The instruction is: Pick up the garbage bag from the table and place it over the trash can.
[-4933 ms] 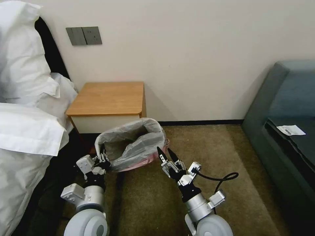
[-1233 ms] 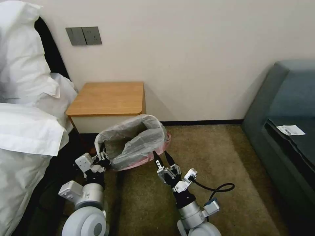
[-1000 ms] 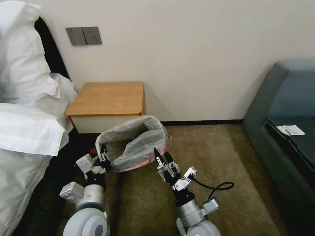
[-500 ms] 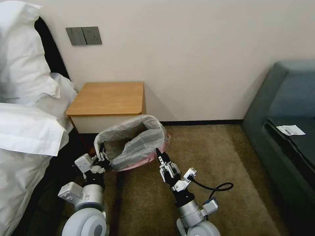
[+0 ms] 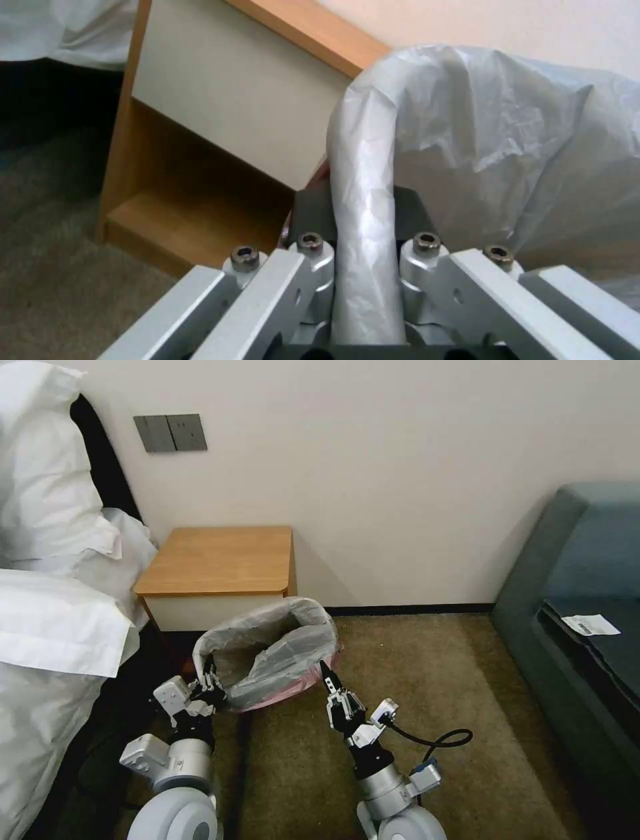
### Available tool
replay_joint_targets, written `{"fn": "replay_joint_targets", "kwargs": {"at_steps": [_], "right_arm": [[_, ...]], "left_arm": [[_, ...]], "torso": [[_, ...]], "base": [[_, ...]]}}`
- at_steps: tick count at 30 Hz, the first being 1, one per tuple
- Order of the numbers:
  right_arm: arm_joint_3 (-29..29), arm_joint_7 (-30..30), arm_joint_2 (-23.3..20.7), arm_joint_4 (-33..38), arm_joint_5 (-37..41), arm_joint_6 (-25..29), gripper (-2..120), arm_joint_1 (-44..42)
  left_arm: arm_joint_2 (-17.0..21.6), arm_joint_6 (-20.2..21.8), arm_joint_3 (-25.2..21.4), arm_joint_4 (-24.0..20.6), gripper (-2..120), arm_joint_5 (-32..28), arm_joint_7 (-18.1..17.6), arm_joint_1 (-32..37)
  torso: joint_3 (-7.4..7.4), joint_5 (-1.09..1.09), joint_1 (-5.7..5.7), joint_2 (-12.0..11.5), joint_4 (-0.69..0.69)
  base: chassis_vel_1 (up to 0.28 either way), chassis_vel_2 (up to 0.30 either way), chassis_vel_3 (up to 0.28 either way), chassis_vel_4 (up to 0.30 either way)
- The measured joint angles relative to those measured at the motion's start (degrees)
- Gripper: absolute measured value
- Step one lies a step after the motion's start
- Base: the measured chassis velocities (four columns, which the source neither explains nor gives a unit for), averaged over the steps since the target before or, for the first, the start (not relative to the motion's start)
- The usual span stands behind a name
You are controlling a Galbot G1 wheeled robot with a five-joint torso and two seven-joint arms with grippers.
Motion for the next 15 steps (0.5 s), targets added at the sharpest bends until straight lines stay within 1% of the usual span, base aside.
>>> {"fn": "replay_joint_targets", "kwargs": {"at_steps": [15], "right_arm": [[-0.3, 6.9, 0.1, 0.7, -5.1, -1.5, 0, 0.6]], "left_arm": [[-0.2, -0.8, 0.6, -1.8, 8, 1.0, 0.4, 1.5]], "torso": [[0.0, -0.02, 0.0, 0.0, 0.0]], "base": [[0.0, 0.0, 0.0, 0.0]]}}
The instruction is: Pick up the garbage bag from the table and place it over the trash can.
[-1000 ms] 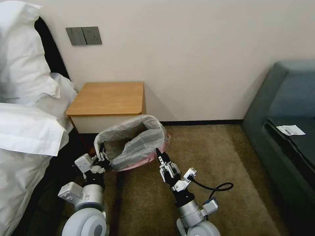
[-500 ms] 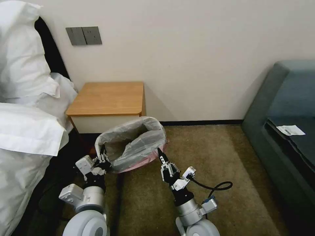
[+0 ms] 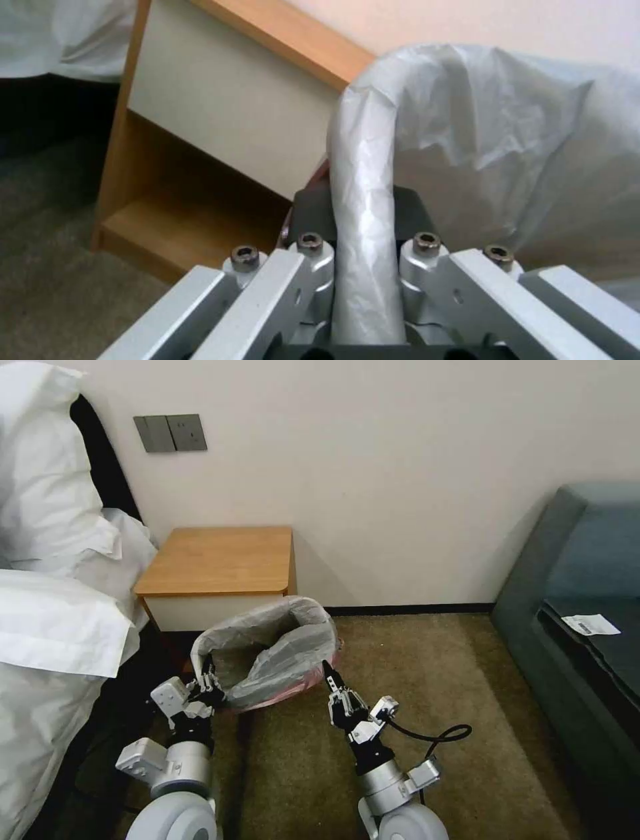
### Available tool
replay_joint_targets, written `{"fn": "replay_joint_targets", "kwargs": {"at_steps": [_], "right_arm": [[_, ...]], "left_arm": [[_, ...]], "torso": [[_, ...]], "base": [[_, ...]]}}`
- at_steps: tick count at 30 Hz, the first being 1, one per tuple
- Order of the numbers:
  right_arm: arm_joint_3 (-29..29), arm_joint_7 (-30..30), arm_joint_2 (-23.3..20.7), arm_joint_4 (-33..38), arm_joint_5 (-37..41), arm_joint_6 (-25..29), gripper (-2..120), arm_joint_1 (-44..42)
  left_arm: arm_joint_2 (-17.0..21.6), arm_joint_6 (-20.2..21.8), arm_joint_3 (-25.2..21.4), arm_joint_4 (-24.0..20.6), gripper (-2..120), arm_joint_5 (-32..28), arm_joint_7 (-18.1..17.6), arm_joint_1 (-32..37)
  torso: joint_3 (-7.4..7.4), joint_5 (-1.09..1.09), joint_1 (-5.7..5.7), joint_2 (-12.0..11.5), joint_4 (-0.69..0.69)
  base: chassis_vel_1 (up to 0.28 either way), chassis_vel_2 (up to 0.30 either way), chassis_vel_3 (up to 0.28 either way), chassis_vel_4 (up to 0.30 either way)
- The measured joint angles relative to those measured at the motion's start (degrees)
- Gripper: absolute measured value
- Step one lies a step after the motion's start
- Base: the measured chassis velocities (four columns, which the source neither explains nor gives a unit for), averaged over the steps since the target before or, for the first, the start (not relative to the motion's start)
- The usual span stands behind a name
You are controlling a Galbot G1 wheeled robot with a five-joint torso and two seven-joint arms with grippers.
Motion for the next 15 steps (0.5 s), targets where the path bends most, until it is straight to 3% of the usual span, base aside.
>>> {"fn": "replay_joint_targets", "kwargs": {"at_steps": [15], "right_arm": [[0.3, 2.2, 0.4, -0.7, -1.6, -0.6, 0, 1.1]], "left_arm": [[-0.2, -0.2, 0.1, -0.5, 8, 0.1, 0.0, 0.1]], "torso": [[0.0, 0.0, 0.0, 0.0, 0.0]], "base": [[0.0, 0.0, 0.0, 0.0]]}}
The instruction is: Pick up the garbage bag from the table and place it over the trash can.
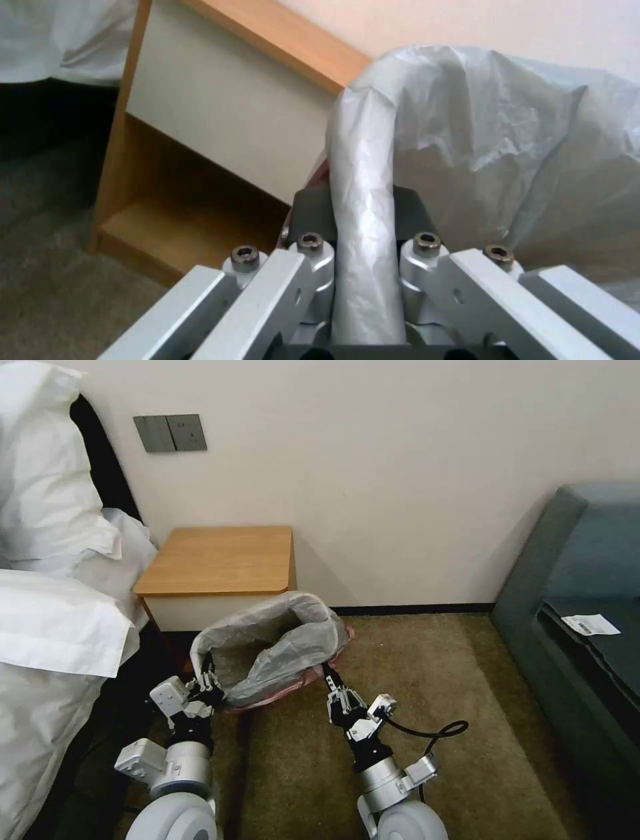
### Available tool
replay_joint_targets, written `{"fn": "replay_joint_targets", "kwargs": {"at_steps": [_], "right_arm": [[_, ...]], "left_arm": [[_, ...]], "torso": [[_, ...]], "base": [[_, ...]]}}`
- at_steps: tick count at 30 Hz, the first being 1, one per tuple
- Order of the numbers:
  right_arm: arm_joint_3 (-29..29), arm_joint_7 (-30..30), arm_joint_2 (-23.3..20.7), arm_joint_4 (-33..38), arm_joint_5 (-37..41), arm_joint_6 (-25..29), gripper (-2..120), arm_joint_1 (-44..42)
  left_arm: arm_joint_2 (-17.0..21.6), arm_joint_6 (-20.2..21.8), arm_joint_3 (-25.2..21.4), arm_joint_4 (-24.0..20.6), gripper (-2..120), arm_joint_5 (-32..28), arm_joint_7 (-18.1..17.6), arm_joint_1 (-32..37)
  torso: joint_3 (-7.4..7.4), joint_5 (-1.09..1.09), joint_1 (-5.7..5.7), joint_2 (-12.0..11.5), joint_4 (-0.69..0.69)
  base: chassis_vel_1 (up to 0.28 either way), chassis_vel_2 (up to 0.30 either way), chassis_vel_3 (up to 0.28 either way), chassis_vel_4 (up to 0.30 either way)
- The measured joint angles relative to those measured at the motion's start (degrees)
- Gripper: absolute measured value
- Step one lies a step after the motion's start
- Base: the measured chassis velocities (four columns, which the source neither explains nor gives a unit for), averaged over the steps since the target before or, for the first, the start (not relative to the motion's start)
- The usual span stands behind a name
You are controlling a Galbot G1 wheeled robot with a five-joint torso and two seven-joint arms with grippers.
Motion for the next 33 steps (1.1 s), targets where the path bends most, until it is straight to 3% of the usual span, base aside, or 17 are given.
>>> {"fn": "replay_joint_targets", "kwargs": {"at_steps": [18, 33], "right_arm": [[1.5, 4.0, 0.3, -3.0, -3.1, -1.5, 0, 1.9], [3.7, 4.3, 0.4, -8.2, -4.0, -1.5, 0, 4.2]], "left_arm": [[0.0, 0.5, 0.6, -2.7, 8, -1.3, -0.2, 1.5], [0.6, 6.4, 0.9, -6.8, 8, -7.0, -2.1, 3.8]], "torso": [[0.0, -0.06, 0.0, 0.0, 0.01], [0.0, -0.09, 0.0, 0.0, 0.01]], "base": [[0.0, 0.0, 0.0, 0.0], [0.0, 0.0, 0.0, 0.0]]}}
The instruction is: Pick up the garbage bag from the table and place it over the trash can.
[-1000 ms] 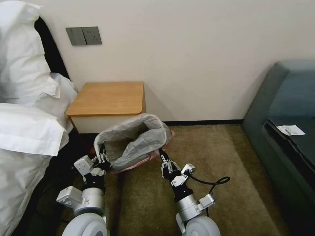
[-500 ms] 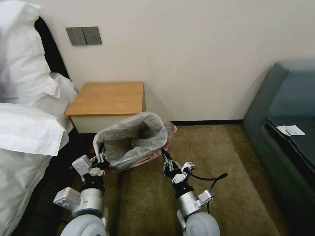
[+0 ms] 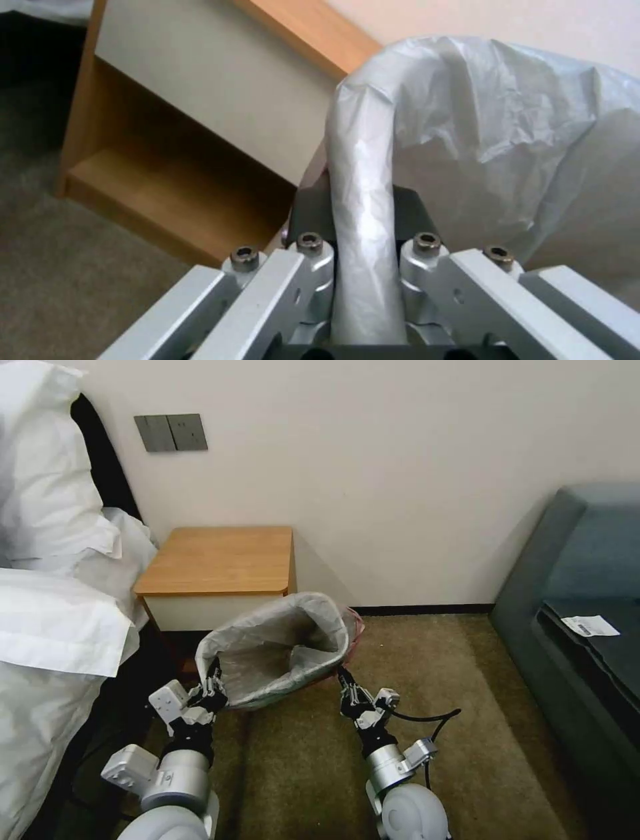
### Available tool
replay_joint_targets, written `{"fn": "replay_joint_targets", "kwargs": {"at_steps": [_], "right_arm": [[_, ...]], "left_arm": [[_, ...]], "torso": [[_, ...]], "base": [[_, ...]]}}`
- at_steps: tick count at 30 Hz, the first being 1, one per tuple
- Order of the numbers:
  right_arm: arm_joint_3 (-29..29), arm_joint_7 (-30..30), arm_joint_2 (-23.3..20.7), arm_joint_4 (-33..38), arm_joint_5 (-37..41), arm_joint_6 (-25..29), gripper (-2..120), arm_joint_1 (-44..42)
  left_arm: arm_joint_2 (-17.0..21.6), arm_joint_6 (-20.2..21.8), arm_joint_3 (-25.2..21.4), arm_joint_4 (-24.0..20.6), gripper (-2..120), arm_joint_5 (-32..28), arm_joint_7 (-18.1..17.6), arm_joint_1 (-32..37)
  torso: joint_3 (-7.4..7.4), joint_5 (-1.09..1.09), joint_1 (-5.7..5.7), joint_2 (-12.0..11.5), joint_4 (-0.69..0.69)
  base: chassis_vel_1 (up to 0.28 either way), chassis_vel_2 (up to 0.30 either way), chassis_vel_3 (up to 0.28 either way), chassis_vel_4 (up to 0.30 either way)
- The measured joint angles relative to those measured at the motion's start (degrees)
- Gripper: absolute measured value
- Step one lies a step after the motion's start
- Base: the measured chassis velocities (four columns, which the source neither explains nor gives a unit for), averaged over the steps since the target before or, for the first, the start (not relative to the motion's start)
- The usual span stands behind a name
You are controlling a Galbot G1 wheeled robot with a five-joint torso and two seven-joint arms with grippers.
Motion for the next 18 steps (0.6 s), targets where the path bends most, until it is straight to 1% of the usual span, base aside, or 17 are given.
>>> {"fn": "replay_joint_targets", "kwargs": {"at_steps": [9, 16, 18], "right_arm": [[0.8, -0.3, 0.1, -3.0, -0.6, 0.3, 0, 0.6], [1.0, -0.6, 0.2, -3.5, -1.1, 0.9, 0, 0.6], [1.0, -1.3, 0.2, -3.3, -2.3, 1.5, 0, 0.1]], "left_arm": [[-0.1, 0.2, 0.1, -0.4, 8, -0.2, 0.0, 0.0], [-0.1, 0.1, -0.4, -0.3, 8, 0.0, 0.0, -0.3], [-0.1, 0.1, -1.0, 0.3, 8, 0.3, -0.1, -0.9]], "torso": [[0.0, -0.03, 0.0, 0.0, 0.0], [0.0, -0.04, 0.0, 0.0, 0.0], [0.01, -0.03, 0.0, 0.0, 0.04]], "base": [[0.0, 0.0, 0.0, 0.0], [0.0, 0.0, 0.0, 0.0], [0.0, 0.0, 0.0, 0.0]]}}
